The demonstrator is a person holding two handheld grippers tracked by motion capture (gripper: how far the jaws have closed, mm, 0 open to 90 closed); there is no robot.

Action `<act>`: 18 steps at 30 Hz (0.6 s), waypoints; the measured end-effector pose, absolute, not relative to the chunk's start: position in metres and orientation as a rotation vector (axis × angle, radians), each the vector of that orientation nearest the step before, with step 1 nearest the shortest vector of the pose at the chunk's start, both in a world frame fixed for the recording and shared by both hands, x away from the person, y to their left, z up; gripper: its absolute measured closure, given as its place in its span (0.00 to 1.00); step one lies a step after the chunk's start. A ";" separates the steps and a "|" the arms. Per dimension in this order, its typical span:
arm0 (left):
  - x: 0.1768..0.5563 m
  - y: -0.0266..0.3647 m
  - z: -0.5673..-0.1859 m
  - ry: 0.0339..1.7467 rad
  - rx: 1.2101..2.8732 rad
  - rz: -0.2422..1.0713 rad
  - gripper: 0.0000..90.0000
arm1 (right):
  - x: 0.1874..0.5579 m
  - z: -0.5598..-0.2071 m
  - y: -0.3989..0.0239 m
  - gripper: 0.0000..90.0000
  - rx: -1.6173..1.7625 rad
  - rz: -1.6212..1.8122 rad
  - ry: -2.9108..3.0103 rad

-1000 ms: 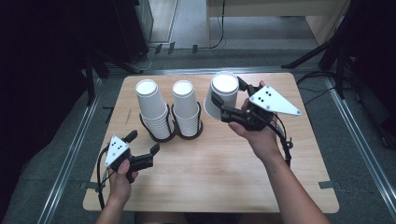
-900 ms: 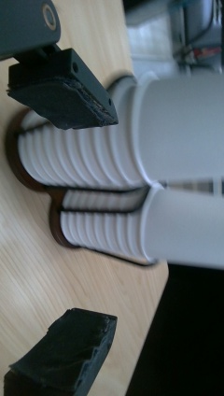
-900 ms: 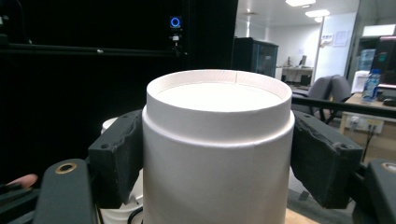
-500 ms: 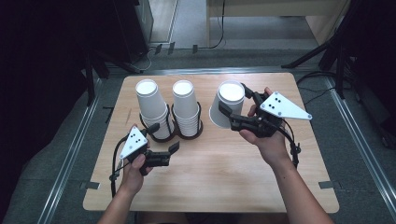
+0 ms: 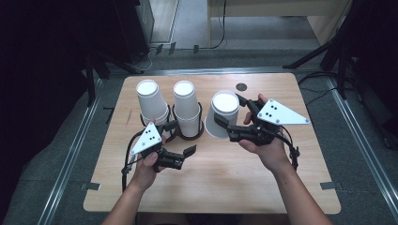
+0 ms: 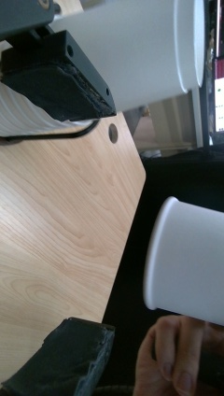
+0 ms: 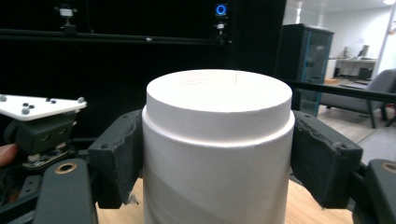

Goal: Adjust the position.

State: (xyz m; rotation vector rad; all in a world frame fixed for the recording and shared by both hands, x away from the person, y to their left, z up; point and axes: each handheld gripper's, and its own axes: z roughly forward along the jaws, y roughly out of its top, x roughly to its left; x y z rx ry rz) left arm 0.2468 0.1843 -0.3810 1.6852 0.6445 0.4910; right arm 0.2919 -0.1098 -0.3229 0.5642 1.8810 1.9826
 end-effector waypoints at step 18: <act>0.251 0.159 -0.380 0.571 1.682 0.408 0.00 | 0.282 -0.331 -0.097 0.27 0.479 2.061 1.972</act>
